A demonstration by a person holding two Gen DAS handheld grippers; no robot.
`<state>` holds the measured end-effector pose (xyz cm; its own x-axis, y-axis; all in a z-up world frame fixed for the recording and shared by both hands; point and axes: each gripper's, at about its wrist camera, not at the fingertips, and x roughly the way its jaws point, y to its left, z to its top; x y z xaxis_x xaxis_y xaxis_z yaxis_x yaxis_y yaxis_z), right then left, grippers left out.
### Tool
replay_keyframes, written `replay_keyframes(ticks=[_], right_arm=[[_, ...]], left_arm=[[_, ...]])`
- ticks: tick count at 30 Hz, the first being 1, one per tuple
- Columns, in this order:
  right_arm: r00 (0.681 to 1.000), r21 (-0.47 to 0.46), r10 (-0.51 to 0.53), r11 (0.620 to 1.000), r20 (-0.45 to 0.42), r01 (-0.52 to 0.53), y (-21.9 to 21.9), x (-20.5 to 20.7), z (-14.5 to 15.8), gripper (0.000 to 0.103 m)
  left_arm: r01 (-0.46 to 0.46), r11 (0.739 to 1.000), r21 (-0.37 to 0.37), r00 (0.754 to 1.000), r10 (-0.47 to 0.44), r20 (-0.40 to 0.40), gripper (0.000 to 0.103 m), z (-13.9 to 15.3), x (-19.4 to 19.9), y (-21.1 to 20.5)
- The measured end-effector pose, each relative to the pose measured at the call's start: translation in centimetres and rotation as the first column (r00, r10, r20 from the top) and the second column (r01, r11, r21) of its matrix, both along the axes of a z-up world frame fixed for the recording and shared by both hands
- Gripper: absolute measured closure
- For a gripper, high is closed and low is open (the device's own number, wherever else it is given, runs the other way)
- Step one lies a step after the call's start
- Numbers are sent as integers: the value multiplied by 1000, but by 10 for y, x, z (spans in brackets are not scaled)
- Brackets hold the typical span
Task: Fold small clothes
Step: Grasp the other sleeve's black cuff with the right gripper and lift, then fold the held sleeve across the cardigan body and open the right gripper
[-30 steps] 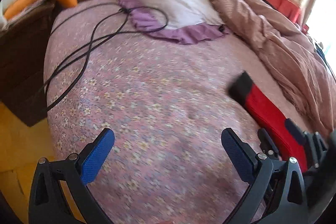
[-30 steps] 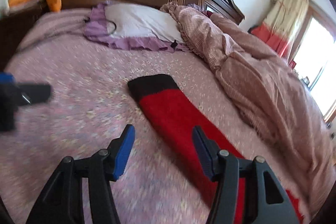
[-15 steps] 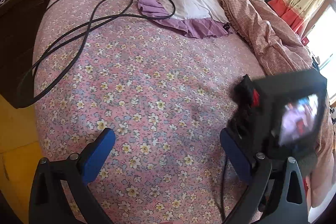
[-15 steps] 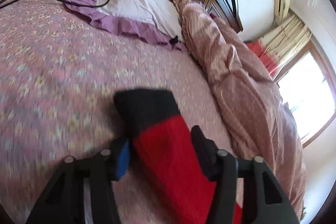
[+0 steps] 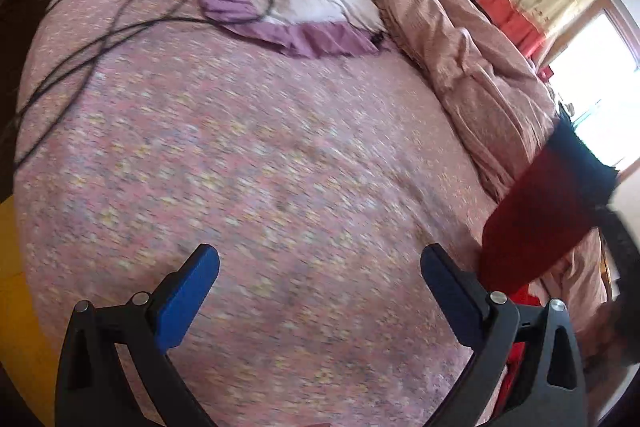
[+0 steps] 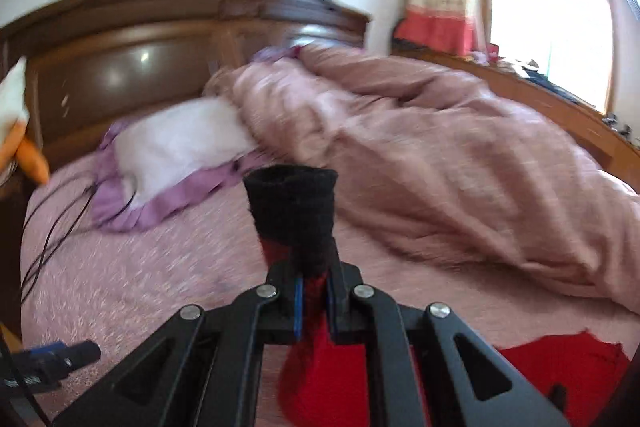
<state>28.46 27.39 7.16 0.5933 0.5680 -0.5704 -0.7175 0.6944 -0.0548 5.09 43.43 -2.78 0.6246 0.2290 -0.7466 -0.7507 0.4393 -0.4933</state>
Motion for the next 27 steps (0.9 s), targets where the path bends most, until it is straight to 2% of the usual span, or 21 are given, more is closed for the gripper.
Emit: replay_keyframes(ticks=[3,9,13,16,18,21,24,25,26,27], right_arm=[[996,25,-77,997,50,76,-38,17,32,95],[962,98,-224,973,159,210,-126,34,99,95],[934,86,-280,960,222,267,-179,41,126,95],[916,75,-339,941,215,330,-229,54,134,95],[900,62,-390,921,197,385,-264,64,132,95],[849,32,-488,870,202,493,-325,71,117,94],[806,56,-577,816,133,575,-386,70,78,92],[776,39,-621,783,112,621,-408,69,51,85],[748,12,-656,753,100,658,-420,69,29,65],[726,-27,-683,727,77,687,-431,71,5,50]], left_arm=[[44,999,-7,999,-44,12,5,5,18,-14],[152,987,44,987,-154,45,5,30,65,-58],[215,976,30,974,-217,71,5,39,93,-89],[259,965,29,962,-261,84,5,45,108,-111],[293,955,51,952,-296,82,5,49,117,-125],[338,937,82,937,-344,60,5,51,130,-142],[371,924,94,926,-376,34,5,48,139,-158],[379,920,97,924,-383,19,5,46,142,-161],[382,919,98,923,-385,7,5,44,145,-163],[386,918,97,922,-387,0,5,42,147,-165]])
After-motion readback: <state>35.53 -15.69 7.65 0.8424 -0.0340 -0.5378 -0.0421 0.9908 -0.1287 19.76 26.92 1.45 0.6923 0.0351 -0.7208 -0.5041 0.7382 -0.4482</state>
